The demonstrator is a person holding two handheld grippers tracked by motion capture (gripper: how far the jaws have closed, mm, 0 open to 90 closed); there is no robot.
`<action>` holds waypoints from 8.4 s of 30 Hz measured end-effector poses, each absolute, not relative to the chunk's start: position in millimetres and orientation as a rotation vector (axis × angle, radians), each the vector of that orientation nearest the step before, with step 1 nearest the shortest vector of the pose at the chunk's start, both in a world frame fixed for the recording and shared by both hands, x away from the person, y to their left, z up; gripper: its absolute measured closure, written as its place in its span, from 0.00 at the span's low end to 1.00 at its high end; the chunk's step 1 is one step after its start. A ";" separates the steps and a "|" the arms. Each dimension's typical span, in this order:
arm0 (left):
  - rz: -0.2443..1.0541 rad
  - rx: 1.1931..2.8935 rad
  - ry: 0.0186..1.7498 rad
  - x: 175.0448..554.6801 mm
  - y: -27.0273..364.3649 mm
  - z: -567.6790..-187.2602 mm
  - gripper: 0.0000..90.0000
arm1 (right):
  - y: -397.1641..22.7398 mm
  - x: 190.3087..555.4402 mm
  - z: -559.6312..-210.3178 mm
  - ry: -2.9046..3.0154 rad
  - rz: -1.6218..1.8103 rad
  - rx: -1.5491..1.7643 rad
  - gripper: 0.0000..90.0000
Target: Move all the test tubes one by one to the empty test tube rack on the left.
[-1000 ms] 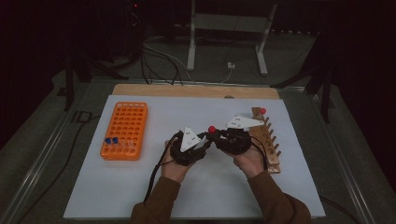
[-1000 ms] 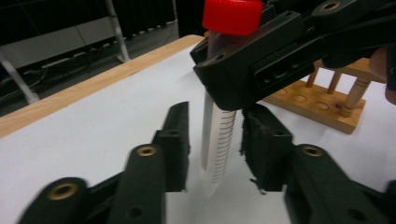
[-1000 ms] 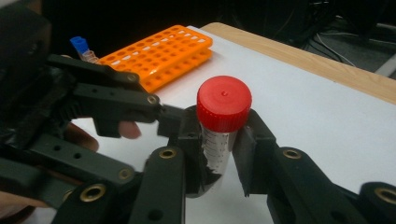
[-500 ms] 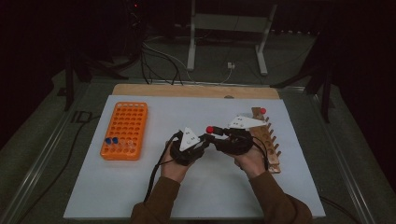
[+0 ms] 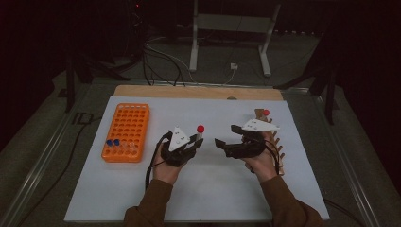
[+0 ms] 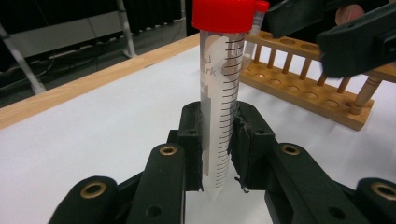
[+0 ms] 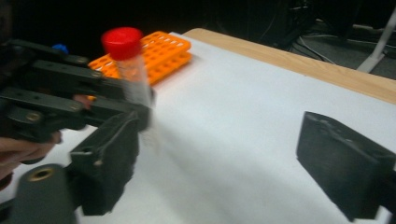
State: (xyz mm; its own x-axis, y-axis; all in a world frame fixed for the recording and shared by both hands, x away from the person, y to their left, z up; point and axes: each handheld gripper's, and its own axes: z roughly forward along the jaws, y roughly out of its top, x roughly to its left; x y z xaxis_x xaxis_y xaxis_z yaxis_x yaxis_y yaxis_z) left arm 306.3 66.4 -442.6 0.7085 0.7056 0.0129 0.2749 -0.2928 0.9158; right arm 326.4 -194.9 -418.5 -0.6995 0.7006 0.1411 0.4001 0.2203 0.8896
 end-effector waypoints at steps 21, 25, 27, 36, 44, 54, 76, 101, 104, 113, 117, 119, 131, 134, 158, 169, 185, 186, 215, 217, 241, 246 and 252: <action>0.549 1.807 0.856 289.2 133.2 -434.1 0.84 | -230.1 326.4 -428.2 2.117 1.389 1.149 0.00; 0.555 1.797 0.867 284.3 147.3 -433.2 0.84 | -233.8 325.9 -428.7 2.107 1.388 1.161 0.00; 0.558 1.794 0.875 281.5 153.9 -433.0 0.84 | -236.0 325.7 -429.2 2.104 1.386 1.161 0.00; 0.586 1.767 0.926 268.8 188.6 -433.6 0.84 | -244.4 323.8 -430.1 2.088 1.385 1.182 0.00; 0.619 1.756 0.972 258.2 216.2 -435.5 0.84 | -249.7 322.8 -431.2 2.078 1.380 1.192 0.00; 0.680 1.701 1.052 244.8 252.5 -434.7 0.84 | -256.8 321.7 -431.4 2.061 1.382 1.206 0.00; 0.836 1.642 1.217 249.4 299.6 -449.1 0.83 | -261.5 320.3 -432.8 2.052 1.395 1.213 0.00; 0.782 1.707 1.317 294.5 305.6 -484.5 0.83 | -264.2 318.5 -437.5 2.048 1.416 1.222 0.00; 0.776 1.778 1.327 295.1 305.5 -489.6 0.83 | -265.1 318.1 -437.3 2.048 1.418 1.224 0.00; 0.750 1.820 1.343 297.2 305.5 -494.2 0.83 | -263.8 317.9 -437.9 2.055 1.417 1.217 0.00; 0.741 1.794 1.374 296.0 308.0 -493.5 0.73 | -264.6 318.0 -437.7 2.053 1.418 1.217 0.00; 0.743 1.794 1.383 294.3 309.3 -492.5 0.69 | -265.4 317.9 -437.3 2.049 1.418 1.220 0.00; 0.691 1.636 1.370 261.9 326.6 -479.1 0.43 | -272.3 320.9 -434.6 2.033 1.400 1.224 0.00; 0.718 1.608 1.350 257.1 318.5 -471.1 0.24 | -274.8 323.6 -433.1 2.027 1.387 1.227 0.00; 0.673 1.548 1.193 267.9 245.6 -438.1 0.00 | -315.6 381.2 -424.4 1.964 1.192 1.323 0.19; 0.629 1.613 1.152 271.6 221.3 -444.3 0.01 | -311.1 406.9 -434.1 1.969 1.109 1.348 0.55; 0.570 1.652 1.133 269.6 212.3 -456.4 0.01 | -308.7 423.1 -451.2 1.995 1.031 1.406 0.81; 0.572 1.652 1.131 269.3 212.1 -456.2 0.01 | -308.7 423.6 -451.2 1.990 1.034 1.410 0.82; 0.551 1.674 1.116 270.6 203.5 -455.1 0.00 | -304.8 378.7 -382.4 1.863 1.226 1.207 0.83; 0.550 1.684 1.104 271.6 199.2 -453.2 0.01 | -298.9 375.6 -382.4 1.894 1.259 1.193 0.83; 0.545 1.812 0.901 292.9 110.5 -440.0 0.04 | -185.1 341.1 -403.0 2.263 1.304 0.907 0.83; 0.515 1.851 0.855 297.0 90.0 -443.5 0.08 | -167.4 333.8 -406.3 2.311 1.312 0.862 0.83; 0.503 1.890 0.795 297.5 66.6 -449.3 0.19 | -154.0 327.0 -409.8 2.362 1.343 0.831 0.83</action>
